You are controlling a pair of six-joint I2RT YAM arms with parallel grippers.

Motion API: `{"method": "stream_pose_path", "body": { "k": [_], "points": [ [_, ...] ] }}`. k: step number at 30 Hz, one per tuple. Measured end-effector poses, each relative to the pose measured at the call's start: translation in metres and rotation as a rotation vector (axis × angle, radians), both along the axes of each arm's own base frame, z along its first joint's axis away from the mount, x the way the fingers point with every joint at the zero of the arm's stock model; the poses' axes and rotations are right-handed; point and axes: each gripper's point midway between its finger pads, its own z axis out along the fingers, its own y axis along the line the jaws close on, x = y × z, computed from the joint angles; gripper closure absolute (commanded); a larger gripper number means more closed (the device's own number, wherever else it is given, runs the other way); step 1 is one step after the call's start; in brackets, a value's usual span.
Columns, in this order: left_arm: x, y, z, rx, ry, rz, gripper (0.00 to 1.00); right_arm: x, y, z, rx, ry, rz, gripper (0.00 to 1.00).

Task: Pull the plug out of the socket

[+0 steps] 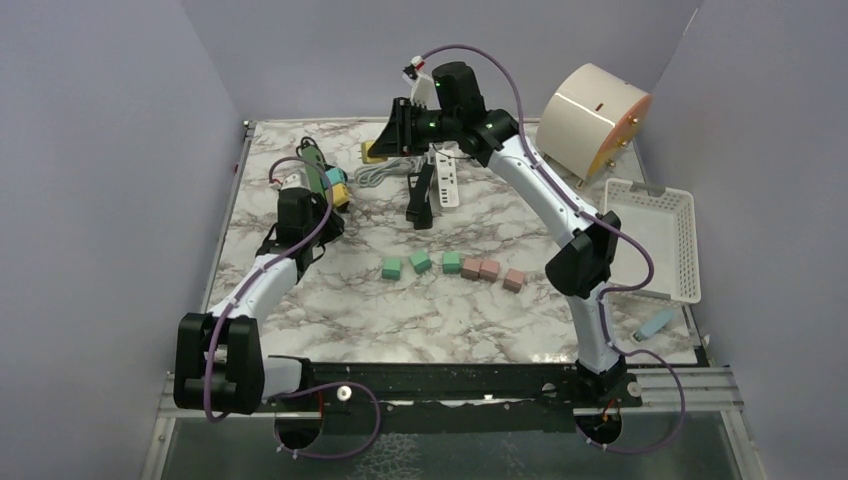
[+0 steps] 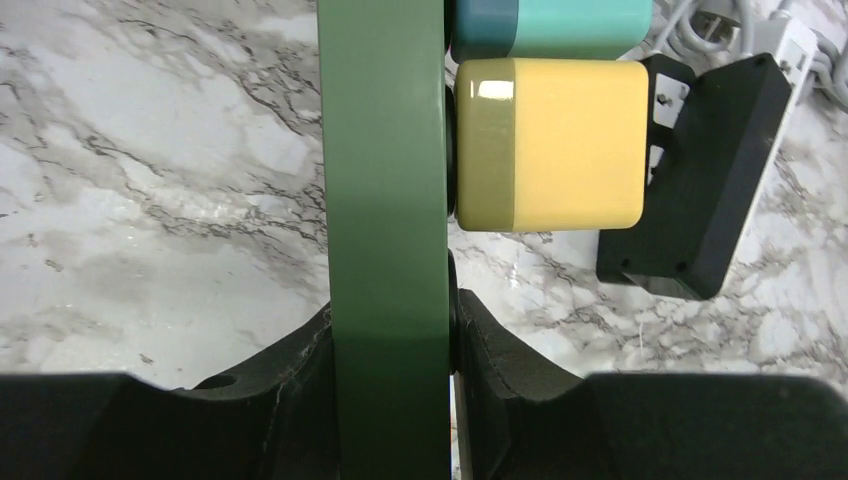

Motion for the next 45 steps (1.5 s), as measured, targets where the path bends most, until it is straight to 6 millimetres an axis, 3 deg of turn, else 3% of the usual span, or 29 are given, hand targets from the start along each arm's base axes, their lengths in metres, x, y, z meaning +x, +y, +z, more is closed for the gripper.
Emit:
{"method": "stream_pose_path", "body": {
  "k": [3, 6, 10, 15, 21, 25, 29, 37, 45],
  "points": [
    [0.003, 0.006, -0.001, 0.021, 0.001, 0.028, 1.0, -0.015, 0.005, 0.008, 0.036, -0.007, 0.085, 0.99],
    [0.011, 0.011, 0.007, 0.031, -0.015, 0.026, 1.0, -0.027, 0.005, -0.012, 0.009, -0.012, 0.174, 0.99],
    [0.026, 0.029, 0.029, 0.02, -0.067, 0.024, 1.0, -0.043, 0.003, -0.059, -0.105, -0.029, 0.278, 0.99],
    [0.031, 0.053, 0.036, 0.016, -0.082, 0.067, 1.0, -0.078, 0.022, -0.116, -0.218, -0.044, 0.446, 0.99],
    [0.03, 0.054, 0.035, 0.001, -0.079, 0.059, 1.0, -0.124, 0.049, -0.184, -0.283, 0.003, 0.632, 0.96],
    [0.028, 0.053, 0.03, -0.006, -0.072, 0.051, 1.0, -0.129, 0.061, -0.22, -0.316, 0.013, 0.689, 0.93],
    [0.027, 0.052, 0.028, -0.012, -0.07, 0.044, 1.0, -0.128, 0.063, -0.235, -0.328, 0.028, 0.694, 0.79],
    [0.028, 0.046, 0.031, -0.029, -0.082, 0.016, 1.0, -0.126, 0.062, -0.241, -0.341, 0.036, 0.677, 0.54],
    [0.027, 0.044, 0.032, -0.035, -0.082, 0.005, 1.0, -0.117, 0.063, -0.249, -0.379, 0.015, 0.64, 0.45]
  ]
}}
